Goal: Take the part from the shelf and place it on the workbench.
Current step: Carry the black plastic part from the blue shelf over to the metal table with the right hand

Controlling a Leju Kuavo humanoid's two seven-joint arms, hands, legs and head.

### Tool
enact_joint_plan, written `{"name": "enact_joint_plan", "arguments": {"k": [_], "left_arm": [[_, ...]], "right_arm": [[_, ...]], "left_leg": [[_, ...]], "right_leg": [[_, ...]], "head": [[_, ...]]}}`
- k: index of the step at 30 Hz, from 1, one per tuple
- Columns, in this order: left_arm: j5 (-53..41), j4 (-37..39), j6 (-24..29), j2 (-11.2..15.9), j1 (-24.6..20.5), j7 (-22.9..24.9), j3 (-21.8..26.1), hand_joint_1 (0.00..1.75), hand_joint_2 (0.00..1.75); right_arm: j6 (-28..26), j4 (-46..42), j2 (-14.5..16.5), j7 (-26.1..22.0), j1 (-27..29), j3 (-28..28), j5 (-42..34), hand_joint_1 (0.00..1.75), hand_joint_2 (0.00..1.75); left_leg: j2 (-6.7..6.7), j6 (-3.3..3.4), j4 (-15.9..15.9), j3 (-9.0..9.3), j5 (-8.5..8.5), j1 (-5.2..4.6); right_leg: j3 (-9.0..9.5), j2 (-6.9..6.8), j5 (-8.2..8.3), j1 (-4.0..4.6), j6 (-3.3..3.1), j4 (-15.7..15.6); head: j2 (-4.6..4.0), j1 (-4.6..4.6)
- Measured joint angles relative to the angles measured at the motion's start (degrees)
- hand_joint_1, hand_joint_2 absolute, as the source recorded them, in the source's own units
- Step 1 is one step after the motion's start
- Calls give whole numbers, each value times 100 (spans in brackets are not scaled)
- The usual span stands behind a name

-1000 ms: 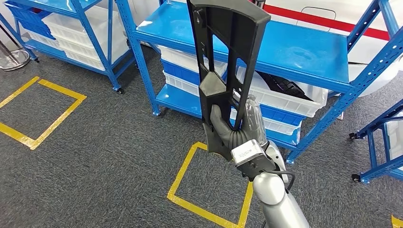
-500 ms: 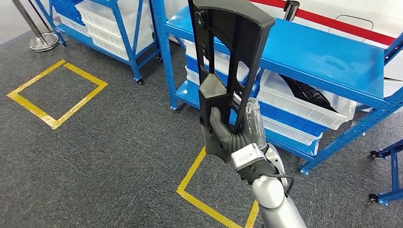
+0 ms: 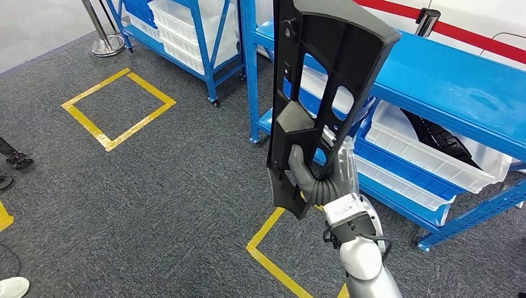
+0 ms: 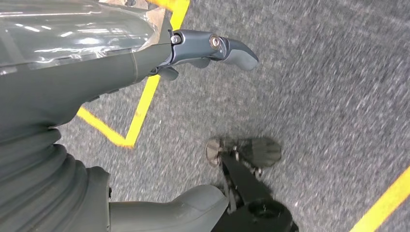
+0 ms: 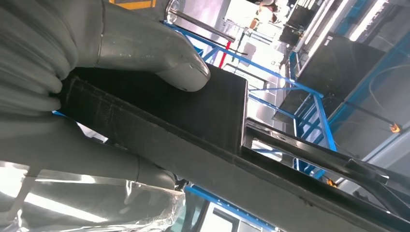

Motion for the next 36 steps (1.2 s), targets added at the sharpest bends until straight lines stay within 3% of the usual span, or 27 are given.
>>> {"name": "enact_joint_plan", "arguments": {"k": [2, 4, 5, 6, 7, 8, 10, 12, 15, 17, 19, 21, 22, 23, 25, 27, 28, 30, 32, 34, 36], "left_arm": [[-8, 0, 0, 12, 3, -7, 0, 0, 175], [-16, 0, -2, 14, -4, -19, 0, 0, 175], [-17, 1, -3, 14, -4, -24, 0, 0, 175], [-17, 1, -4, 14, 3, -29, 0, 0, 175], [-17, 1, -5, 14, 13, -36, 0, 0, 175], [-17, 1, -6, 15, 24, -47, 0, 0, 175], [-22, 0, -10, 22, 35, -81, 0, 0, 175], [-48, 1, -17, 34, 37, -113, 0, 0, 175], [-108, 2, -24, 66, 64, -125, 0, 0, 175], [-147, 2, -24, 78, 73, -129, -1, 0, 175], [-188, 2, -23, 83, 74, -132, -4, 0, 175], [-210, 4, -23, 86, 87, -132, -5, 0, 175], [-212, 5, -24, 87, 97, -132, -5, 0, 175], [-216, 7, -29, 87, 106, -131, -6, 0, 175], [-235, 9, -39, 92, 113, -127, -10, 0, 175], [-252, 9, -49, 106, 111, -123, -13, 0, 175], [-258, 9, -55, 113, 112, -119, -13, 0, 175], [-270, 9, -75, 121, 120, -103, -12, 0, 175], [-291, 9, -99, 126, 116, -86, -13, 0, 175], [-305, 9, -121, 128, 87, -80, -13, 0, 175], [-308, 9, -137, 130, 65, -71, -13, 0, 175]], "right_arm": [[10, -16, 8, -15, 8, -4, 1, 175, 175], [27, -34, 12, -56, 36, -16, 4, 175, 175], [37, -40, 11, -81, 58, -22, 5, 175, 175], [48, -42, 11, -105, 82, -27, 5, 175, 175], [56, -42, 11, -132, 105, -30, 5, 175, 175], [63, -42, 11, -158, 123, -31, 4, 175, 175], [71, -42, 11, -206, 138, -32, -1, 175, 175], [74, -42, 6, -245, 139, -34, -17, 175, 175], [66, -42, -8, -298, 148, -43, -90, 175, 175], [55, -42, -44, -341, 168, -67, -174, 175, 175], [48, -42, -101, -381, 224, -99, -247, 175, 175], [46, -41, -144, -394, 302, -120, -279, 175, 175], [46, -41, -157, -395, 333, -123, -285, 175, 175], [45, -41, -167, -395, 352, -124, -289, 175, 175], [37, -42, -179, -397, 373, -124, -297, 175, 175], [3, -44, -185, -413, 430, -124, -302, 175, 175], [-23, -45, -187, -430, 476, -126, -302, 175, 175], [-68, -47, -190, -473, 564, -132, -305, 175, 175], [-87, -59, -177, -501, 618, -136, -306, 175, 175], [-103, -87, -158, -506, 675, -135, -293, 175, 175], [-109, -105, -144, -497, 721, -131, -256, 175, 175]], "left_leg": [[194, -50, 271, -128, -194, 4], [428, -95, 950, -423, -580, 10], [478, -114, 1308, -579, -735, 15], [504, -125, 1539, -671, -808, 18], [521, -127, 1562, -660, -778, 18], [544, -115, 1358, -530, -658, 16], [701, -56, 574, -72, -362, -13], [819, 19, 67, 194, -235, -60], [709, 104, -35, 204, -193, -74], [612, 173, -109, 228, -130, -36], [501, 216, -141, 221, -90, -15], [371, 215, -138, 195, -73, -11], [304, 204, -134, 187, -66, -8], [237, 191, -129, 184, -60, -3], [107, 144, -100, 170, -56, 12], [-5, 61, -59, 127, -58, 11], [-50, 15, -53, 100, -49, 14], [-94, -61, -63, 64, -21, 41], [118, -105, 106, -24, -132, 55], [412, -129, 724, -300, -486, 53], [502, -143, 1454, -625, -804, 57]], "right_leg": [[4, -95, 42, -30, -86, -23], [-6, -202, 50, -8, -133, -25], [-13, -263, 49, 9, -141, -24], [-19, -324, 47, 22, -143, -23], [-23, -384, 45, 33, -145, -23], [-23, -438, 44, 40, -145, -22], [-20, -534, 37, 67, -143, -21], [-27, -615, 28, 109, -131, -18], [-37, -705, 11, 132, -79, -16], [-126, -523, -125, 115, -44, 198], [-420, -264, -438, 66, -52, 856], [-737, -192, -677, 16, -27, 1532], [-770, -187, -672, -11, 20, 1608], [-690, -179, -576, -41, 86, 1452], [-318, -47, -271, -128, 224, 682], [-69, 103, -89, -161, 246, 134], [-42, 138, -69, -151, 213, 61], [-39, 44, -31, -125, 117, 60], [-35, -54, 0, -131, 25, 44], [-34, -177, 5, -97, -58, 37], [-39, -310, -3, -41, -98, 38]], "head": [[1, -22], [1, -45], [1, -45], [1, -45], [1, -47], [0, -46], [0, -47], [1, -44], [1, -41], [0, -32], [-1, -12], [0, -1], [0, -1], [1, -1], [0, 3], [1, 4], [0, 5], [1, 0], [0, -17], [-1, -39], [-1, -45]]}}
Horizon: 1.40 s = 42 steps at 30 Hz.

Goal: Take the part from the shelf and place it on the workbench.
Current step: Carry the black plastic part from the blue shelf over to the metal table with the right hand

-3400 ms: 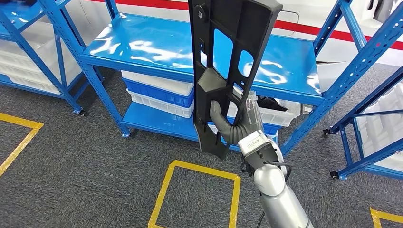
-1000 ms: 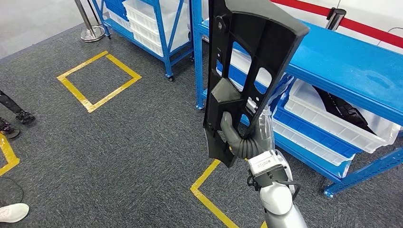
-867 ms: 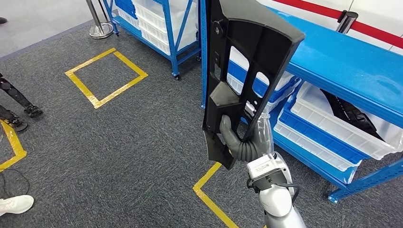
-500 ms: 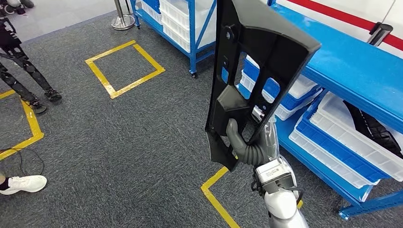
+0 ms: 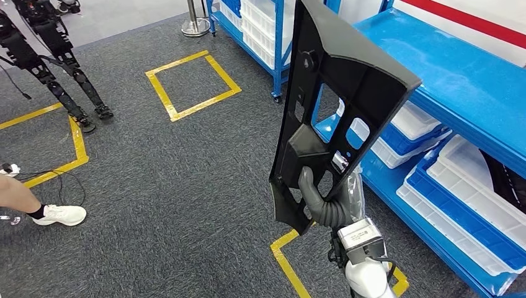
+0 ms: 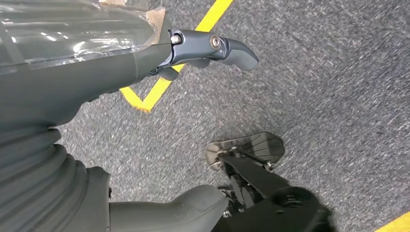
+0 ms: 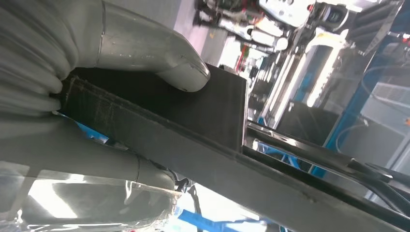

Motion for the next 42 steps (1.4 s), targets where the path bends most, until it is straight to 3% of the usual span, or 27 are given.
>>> {"name": "enact_joint_plan", "arguments": {"k": [1, 2, 3, 5, 7, 9, 10, 12, 14, 16, 17, 18, 20, 22, 24, 25, 27, 29, 31, 32, 33, 35, 37, 38, 40, 42], "left_arm": [[3, 0, -4, -1, -2, 8, 1, 0, 175], [14, 0, -1, -1, -2, 14, 2, 0, 175], [25, -1, 13, -1, -2, 19, 3, 0, 175], [38, -5, 48, -4, -12, 10, 8, 0, 175], [9, -10, 65, -16, -41, -4, 10, 0, 175], [-44, -11, 65, -27, -66, -9, 11, 0, 175], [-73, -13, 62, -31, -73, -6, 10, 0, 175], [-141, -24, 53, -45, -107, 5, 9, 0, 175], [-201, -38, 31, -57, -155, 24, 3, 0, 175], [-243, -44, 6, -60, -178, 43, -2, 0, 175], [-256, -44, -3, -60, -179, 51, -3, 0, 175], [-264, -44, -9, -60, -180, 58, -4, 0, 175], [-284, -49, -28, -56, -190, 70, -6, 0, 175], [-300, -55, -51, -46, -201, 89, -7, 0, 175], [-303, -57, -65, -32, -196, 121, -7, 0, 175], [-300, -57, -71, -26, -189, 137, -7, 0, 175], [-269, -57, -84, -13, -187, 164, -6, 0, 175], [-193, -57, -101, 16, -179, 168, 12, 0, 175], [-102, -56, -122, 57, -124, 152, 49, 0, 175], [-59, -54, -137, 79, -78, 135, 75, 0, 175], [-20, -52, -151, 107, -28, 113, 110, 0, 175], [37, -50, -172, 165, 48, 67, 191, 0, 175], [67, -50, -175, 209, 80, 33, 263, 0, 175], [77, -49, -175, 224, 92, 23, 291, 0, 175], [92, -46, -175, 249, 131, 14, 336, 0, 175], [96, -43, -174, 264, 162, 7, 351, 0, 175]], "right_arm": [[12, -2, 5, 7, 8, 4, 21, 175, 175], [37, -2, 10, 13, 6, 10, 34, 175, 175], [67, -2, 13, 14, -6, 16, 40, 175, 175], [134, 2, 22, 5, -52, 19, 26, 175, 175], [176, 15, 33, -16, -94, 14, -4, 175, 175], [189, 29, 43, -42, -106, -3, -38, 175, 175], [187, 32, 44, -57, -103, -22, -53, 175, 175], [174, 30, 28, -99, -75, -87, -88, 175, 175], [149, 28, -10, -135, 10, -171, -112, 175, 175], [117, 28, -46, -165, 130, -233, -116, 175, 175], [99, 28, -54, -180, 178, -250, -115, 175, 175], [82, 28, -57, -192, 213, -258, -112, 175, 175], [56, 25, -57, -209, 256, -265, -95, 175, 175], [38, 15, -49, -221, 303, -266, -61, 175, 175], [22, 5, -25, -225, 339, -258, -17, 175, 175], [17, 2, -1, -224, 346, -246, 12, 175, 175], [25, -1, 74, -217, 356, -192, 86, 175, 175], [64, -1, 164, -202, 389, -91, 183, 175, 175], [123, 14, 227, -196, 440, 43, 278, 175, 175], [147, 31, 243, -204, 459, 115, 305, 175, 175], [168, 52, 257, -217, 471, 188, 321, 175, 175], [186, 96, 283, -254, 473, 322, 327, 175, 175], [190, 132, 303, -282, 467, 421, 327, 175, 175], [190, 149, 308, -289, 466, 456, 327, 175, 175], [190, 177, 319, -292, 460, 504, 327, 175, 175], [188, 196, 329, -295, 448, 528, 326, 175, 175]], "left_leg": [[12, 5, 148, -57, -26, -1], [24, 21, 76, -1, 48, -3], [56, 51, -207, 169, 197, -9], [270, 141, -982, 617, 468, -58], [417, 218, -1382, 823, 545, -131], [319, 267, -1437, 818, 561, -165], [260, 292, -1476, 833, 591, -152], [139, 351, -1560, 864, 660, -113], [2, 382, -1582, 857, 692, -96], [-143, 384, -1578, 849, 697, -94], [-214, 378, -1572, 849, 698, -90], [-284, 364, -1560, 851, 695, -81], [-415, 306, -1502, 831, 672, -72], [-518, 227, -1442, 775, 652, -75], [-595, 158, -1437, 727, 670, -57], [-572, 131, -1423, 712, 665, -38], [-335, 89, -1176, 599, 504, -21], [-63, 56, -490, 281, 140, -16], [0, 45, 161, -30, -108, -8], [9, 51, 225, -59, -90, -8], [29, 68, 53, 33, 28, -10], [221, 128, -728, 452, 348, -43], [384, 183, -1282, 739, 501, -103], [391, 199, -1354, 762, 499, -132], [256, 243, -1405, 767, 540, -136], [137, 304, -1497, 822, 606, -113]], "right_leg": [[-2, -63, -4, 21, -6, 0], [0, -121, -7, 38, -10, 0], [3, -176, -10, 55, -14, 0], [12, -272, -20, 97, -11, 3], [12, -364, -33, 122, 11, 5], [25, -466, -43, 124, 41, -10], [17, -442, -64, 121, 60, 9], [-112, -202, -235, 105, 76, 309], [-445, 54, -546, 64, 59, 1023], [-724, 109, -711, 24, 95, 1579], [-731, 118, -663, 3, 149, 1569], [-625, 138, -523, -28, 222, 1319], [-287, 301, -197, -97, 349, 547], [-107, 421, -52, -122, 339, 132], [-96, 362, -30, -98, 250, 111], [-93, 320, -15, -95, 213, 107], [-84, 225, -1, -89, 121, 91], [-83, 110, -12, -49, 37, 87], [-85, -16, -26, -7, -1, 87], [-84, -75, -33, 8, -11, 88], [-80, -129, -39, 21, -18, 88], [-67, -233, -56, 51, -23, 88], [-61, -333, -78, 91, -1, 89], [-58, -384, -87, 102, 16, 85], [-53, -469, -109, 107, 58, 83], [-115, -314, -224, 99, 82, 270]], "head": [[0, -2], [0, -2], [0, -1], [1, 2], [1, 2], [1, -3], [1, 0], [0, 13], [0, 32], [1, 42], [1, 43], [1, 43], [0, 49], [0, 54], [1, 53], [1, 51], [1, 38], [0, 22], [0, 20], [0, 19], [0, 19], [0, 18], [0, 22], [0, 24], [1, 23], [1, 28]]}}
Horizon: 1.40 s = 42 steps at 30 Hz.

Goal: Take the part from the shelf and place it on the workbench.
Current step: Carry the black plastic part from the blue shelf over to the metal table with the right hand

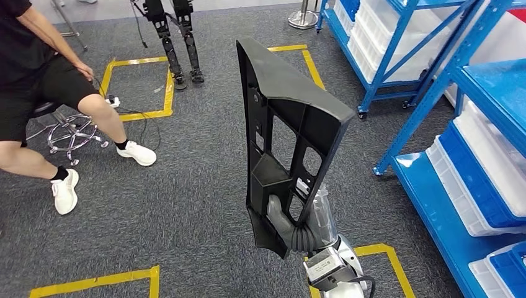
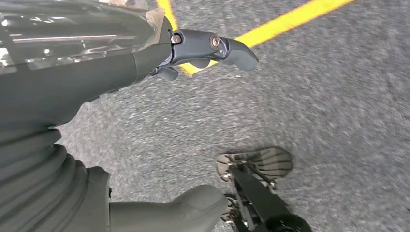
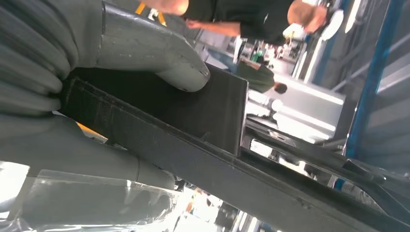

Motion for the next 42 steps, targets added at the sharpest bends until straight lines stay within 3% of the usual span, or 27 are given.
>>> {"name": "enact_joint_plan", "arguments": {"k": [2, 4, 5, 6, 8, 9, 11, 13, 14, 16, 18, 20, 21, 22, 24, 25, 26, 28, 29, 31, 33, 35, 36, 37, 39, 40, 42], "left_arm": [[0, 1, -1, 2, -1, -6, 4, 0, 175], [12, 2, 15, 2, -5, 2, 19, 0, 175], [38, 2, 47, 1, 2, 14, 42, 0, 175], [74, 3, 96, -8, 11, 28, 76, 0, 175], [154, 3, 248, -45, 25, 63, 162, 0, 175], [178, 3, 340, -72, 28, 79, 207, 0, 175], [198, 3, 545, -141, 48, 101, 282, 0, 175], [187, 4, 710, -228, 96, 107, 340, 0, 175], [171, 5, 762, -276, 121, 108, 361, 0, 175], [127, 7, 820, -359, 140, 109, 385, 0, 175], [-2, 8, 830, -447, 134, 107, 389, 0, 175], [-237, 9, 780, -526, 138, 96, 359, 0, 175], [-373, 9, 737, -552, 143, 87, 320, 0, 175], [-490, 10, 688, -571, 146, 78, 271, 0, 175], [-660, 10, 575, -580, 122, 80, 161, 0, 175], [-702, 10, 527, -578, 94, 91, 121, 0, 175], [-734, 9, 488, -575, 63, 109, 90, 0, 175], [-765, 8, 449, -569, 9, 138, 52, 0, 175], [-774, 8, 438, -570, -6, 149, 32, 0, 175], [-792, 7, 425, -572, -44, 159, -12, 0, 175], [-824, 6, 425, -574, -80, 175, -43, 0, 175], [-840, 5, 429, -575, -107, 211, -63, 0, 175], [-841, 5, 432, -577, -116, 234, -70, 0, 175], [-841, 5, 432, -583, -130, 264, -71, 0, 175], [-838, -3, 431, -612, -185, 341, -70, 0, 175], [-835, -13, 430, -631, -229, 385, -69, 0, 175], [-825, -43, 429, -673, -324, 441, -69, 0, 175]], "right_arm": [[-1, 21, -1, -7, -3, 12, -3, 175, 175], [3, 55, -14, -15, -1, 17, -13, 175, 175], [11, 80, -26, -27, -14, 30, -24, 175, 175], [20, 113, -39, -52, -43, 52, -45, 175, 175], [34, 204, -72, -149, -138, 130, -121, 175, 175], [36, 264, -89, -217, -182, 176, -186, 175, 175], [59, 375, -122, -356, -222, 261, -365, 175, 175], [124, 430, -149, -426, -214, 324, -546, 175, 175], [165, 438, -157, -432, -207, 346, -614, 175, 175], [250, 426, -175, -416, -187, 372, -701, 175, 175], [325, 370, -228, -364, -151, 345, -755, 175, 175], [361, 241, -346, -313, -88, 233, -799, 175, 175], [363, 141, -430, -301, -41, 127, -825, 175, 175], [352, 31, -516, -298, 11, 2, -848, 175, 175], [302, -178, -653, -299, 102, -273, -898, 175, 175], [277, -252, -693, -300, 124, -384, -917, 175, 175], [257, -306, -719, -301, 133, -472, -930, 175, 175], [232, -379, -750, -301, 137, -583, -941, 175, 175], [219, -406, -762, -298, 140, -616, -941, 175, 175], [181, -447, -788, -294, 151, -661, -936, 175, 175], [112, -464, -808, -293, 176, -689, -923, 175, 175], [36, -467, -811, -296, 192, -701, -908, 175, 175], [10, -467, -807, -297, 190, -702, -901, 175, 175], [-10, -467, -791, -293, 168, -700, -889, 175, 175], [-30, -467, -708, -259, 75, -694, -849, 175, 175], [-33, -466, -650, -234, 5, -689, -826, 175, 175], [-29, -466, -526, -185, -127, -675, -795, 175, 175]], "left_leg": [[-121, 36, -42, 35, 35, 11], [-269, 43, -39, 32, 38, 13], [-344, 42, -37, 32, 37, 13], [-419, 37, -30, 34, 36, 17], [-558, 10, 0, 33, 24, 31], [-622, -19, 26, 23, 9, 27], [-715, -92, 53, -13, -2, 26], [-781, -155, 54, -42, 7, 43], [-737, -176, 86, -61, -15, 50], [-485, -216, 412, -215, -224, 56], [-210, -251, 1156, -576, -598, 65], [-129, -261, 1700, -851, -771, 74], [-111, -253, 1653, -829, -695, 74], [-78, -237, 1376, -683, -538, 72], [110, -186, 575, -239, -226, 46], [181, -155, 298, -89, -146, 22], [220, -124, 161, -20, -124, -5], [133, -57, 107, -21, -112, -43], [85, -24, 59, 12, -83, -34], [-18, 51, -53, 85, -7, 1], [-140, 93, -93, 108, 33, 21], [-286, 96, -90, 106, 35, 21], [-349, 94, -88, 107, 35, 22], [-413, 89, -82, 110, 35, 26], [-541, 56, -47, 106, 23, 40], [-609, 23, -8, 90, 8, 40], [-714, -58, 59, 33, -18, 32]], "right_leg": [[-269, 296, -275, -30, -25, 613], [-614, 417, -500, -55, -20, 1283], [-681, 430, -495, -68, 18, 1379], [-635, 443, -395, -84, 76, 1243], [-303, 549, -60, -141, 196, 490], [-147, 620, 71, -160, 215, 140], [-6, 697, 169, -157, 158, -154], [13, 626, 196, -140, 69, -160], [18, 589, 208, -149, 39, -169], [31, 491, 219, -164, -36, -191], [31, 368, 205, -124, -97, -191], [30, 231, 194, -92, -123, -191], [31, 164, 189, -85, -127, -191], [35, 103, 182, -80, -126, -191], [48, 3, 168, -53, -110, -190], [52, -29, 161, -39, -91, -190], [57, -61, 157, -28, -71, -192], [83, -130, 157, -26, -12, -217], [84, -109, 145, -29, 18, -207], [-10, 119, 11, -35, 39, 44], [-341, 376, -276, -68, 12, 728], [-672, 436, -464, -99, 36, 1349], [-741, 442, -464, -111, 70, 1459], [-701, 446, -372, -126, 124, 1341], [-407, 524, -51, -185, 250, 672], [-242, 624, 94, -215, 297, 291], [-65, 741, 221, -227, 262, -99]], "head": [[0, 18], [0, 30], [0, 30], [0, 30], [0, 31], [-1, 32], [0, 32], [-1, 29], [-1, 26], [-1, -3], [0, -31], [0, -31], [0, -32], [0, -29], [-1, -28], [-1, -25], [-1, -25], [0, -25], [1, -24], [0, -14], [0, 6], [0, 19], [0, 19], [-1, 20], [-1, 20], [-1, 23], [0, 25]]}}
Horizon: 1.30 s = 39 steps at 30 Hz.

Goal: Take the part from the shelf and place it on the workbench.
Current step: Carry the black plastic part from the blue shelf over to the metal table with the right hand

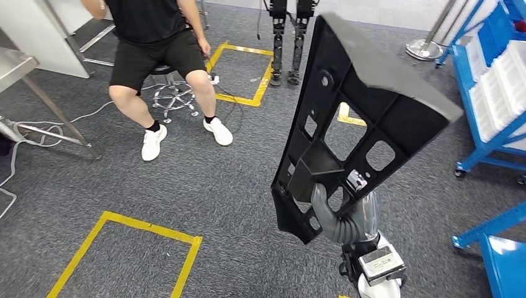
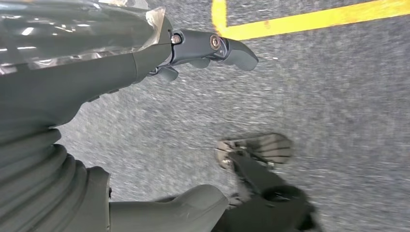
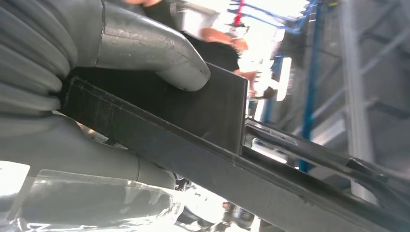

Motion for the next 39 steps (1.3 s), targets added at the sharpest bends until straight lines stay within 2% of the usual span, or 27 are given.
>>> {"name": "enact_joint_plan", "arguments": {"k": [1, 3, 5, 7, 8, 9, 10, 11, 12, 14, 16, 18, 19, 20, 22, 24, 25, 26, 28, 29, 30, 31, 32, 33, 35, 37, 39], "left_arm": [[9, -22, 1, -26, -43, 24, 0, 0, 175], [23, -69, 18, -81, -109, 81, 0, 0, 175], [27, -128, 66, -149, -199, 166, 1, 0, 175], [27, -213, 132, -248, -352, 288, 2, 0, 175], [28, -264, 167, -299, -435, 371, 1, 0, 175], [34, -315, 201, -352, -508, 452, 1, 0, 175], [45, -367, 239, -399, -570, 533, 0, 0, 175], [66, -421, 285, -438, -625, 603, 0, 0, 175], [96, -476, 338, -473, -681, 669, 0, 0, 175], [169, -581, 434, -530, -817, 781, 0, 0, 175], [220, -661, 492, -570, -947, 853, 0, 0, 175], [264, -714, 536, -591, -1017, 880, 0, 0, 175], [309, -736, 574, -610, -1041, 883, 1, 0, 175], [371, -754, 624, -636, -1076, 887, 1, 0, 175], [502, -774, 724, -703, -1190, 909, 2, 0, 175], [604, -775, 789, -764, -1306, 934, 1, 0, 175], [649, -775, 812, -786, -1340, 939, -1, 0, 175], [697, -775, 834, -802, -1364, 939, -2, 0, 175], [763, -774, 864, -817, -1406, 939, -7, 0, 175], [781, -773, 873, -822, -1431, 939, -10, 0, 175], [794, -773, 877, -825, -1451, 939, -14, 0, 175], [807, -773, 878, -826, -1465, 939, -18, 0, 175], [817, -773, 880, -825, -1472, 939, -20, 0, 175], [825, -772, 882, -822, -1474, 939, -22, 0, 175], [827, -771, 886, -819, -1484, 939, -29, 0, 175], [827, -769, 889, -819, -1511, 939, -45, 0, 175], [829, -763, 890, -819, -1526, 939, -56, 0, 175]], "right_arm": [[12, 0, 64, 31, -62, 4, 13, 175, 175], [66, -1, 185, 103, -176, 2, 35, 175, 175], [134, -1, 304, 176, -283, -8, 57, 175, 175], [186, 5, 401, 238, -368, -20, 78, 175, 175], [208, 15, 443, 270, -402, -26, 88, 175, 175], [220, 31, 475, 299, -432, -29, 98, 175, 175], [229, 49, 505, 327, -458, -31, 108, 175, 175], [233, 65, 535, 355, -475, -30, 120, 175, 175], [235, 79, 561, 375, -485, -28, 133, 175, 175], [239, 104, 610, 403, -494, -22, 151, 175, 175], [240, 137, 641, 409, -501, -14, 160, 175, 175], [244, 170, 666, 411, -510, -3, 165, 175, 175], [249, 186, 677, 413, -521, 6, 163, 175, 175], [259, 201, 686, 415, -539, 15, 158, 175, 175], [280, 245, 685, 422, -581, 31, 144, 175, 175], [286, 308, 680, 435, -605, 40, 130, 175, 175], [275, 338, 679, 447, -612, 48, 122, 175, 175], [258, 362, 678, 458, -622, 57, 115, 175, 175], [224, 392, 678, 476, -659, 74, 105, 175, 175], [215, 403, 679, 479, -679, 80, 102, 175, 175], [211, 414, 679, 481, -697, 87, 101, 175, 175], [207, 425, 680, 483, -707, 95, 99, 175, 175], [203, 435, 681, 485, -715, 103, 98, 175, 175], [199, 444, 681, 486, -725, 114, 97, 175, 175], [195, 455, 686, 486, -757, 143, 97, 175, 175], [194, 461, 691, 486, -779, 170, 97, 175, 175], [192, 479, 690, 486, -779, 177, 97, 175, 175]], "left_leg": [[-43, -43, 14, -31, 2, 2], [-76, -107, 14, -75, 17, 32], [145, -154, 230, -189, -116, 41], [458, -191, 876, -510, -450, 37], [537, -205, 1265, -709, -608, 42], [575, -211, 1548, -857, -689, 44], [594, -209, 1643, -911, -669, 44], [611, -197, 1508, -847, -547, 42], [656, -174, 1169, -673, -358, 38], [864, -107, 391, -279, -65, -3], [962, -49, 58, -135, 2, -63], [847, 7, 22, -140, 27, -77], [794, 37, -19, -116, 52, -64], [738, 74, -58, -90, 83, -44], [607, 116, -103, -60, 122, -19], [444, 128, -101, -64, 128, -16], [362, 127, -99, -62, 127, -16], [284, 124, -95, -56, 125, -14], [134, 97, -70, -52, 108, -6], [65, 68, -44, -63, 89, -14], [8, 36, -22, -80, 75, -17], [-33, 4, -9, -99, 66, -18], [-66, -28, -8, -114, 64, -13], [-81, -59, -13, -126, 64, 6], [108, -126, 104, -188, -17, 15], [422, -181, 608, -433, -281, 17], [557, -212, 1310, -809, -562, 33]], "right_leg": [[15, 3, 7, 17, -55, -37], [19, -96, 43, 30, -156, -47], [24, -198, 65, 19, -235, -69], [23, -331, 62, 40, -290, -76], [20, -409, 58, 58, -306, -75], [19, -484, 53, 72, -311, -74], [19, -551, 48, 82, -316, -74], [23, -611, 45, 88, -319, -74], [29, -664, 42, 93, -320, -74], [35, -756, 33, 122, -311, -74], [33, -837, 25, 148, -274, -80], [34, -907, 13, 162, -218, -90], [24, -859, -9, 160, -192, -60], [-25, -747, -71, 160, -185, 57], [-298, -454, -313, 140, -211, 637], [-679, -337, -535, 132, -228, 1346], [-784, -324, -540, 130, -204, 1492], [-786, -312, -455, 128, -161, 1421], [-519, -199, -102, 92, -53, 713], [-353, -119, 50, 77, -32, 342], [-237, -57, 150, 62, -40, 80], [-181, -21, 186, 66, -77, -42], [-169, -51, 185, 90, -132, -47], [-170, -90, 194, 91, -183, -54], [-150, -167, 207, 89, -270, -81], [-129, -261, 197, 96, -344, -98], [-119, -374, 173, 127, -398, -97]], "head": [[1, 1], [0, 1], [0, -18], [0, -51], [0, -67], [-1, -66], [-1, -67], [0, -67], [1, -68], [0, -65], [-1, -61], [0, -63], [0, -59], [0, -61], [0, -37], [-1, -14], [0, -13], [-1, -12], [-1, -10], [-1, -6], [-1, -8], [-1, -11], [0, -14], [1, -19], [0, -36], [-1, -67], [-1, -79]]}}
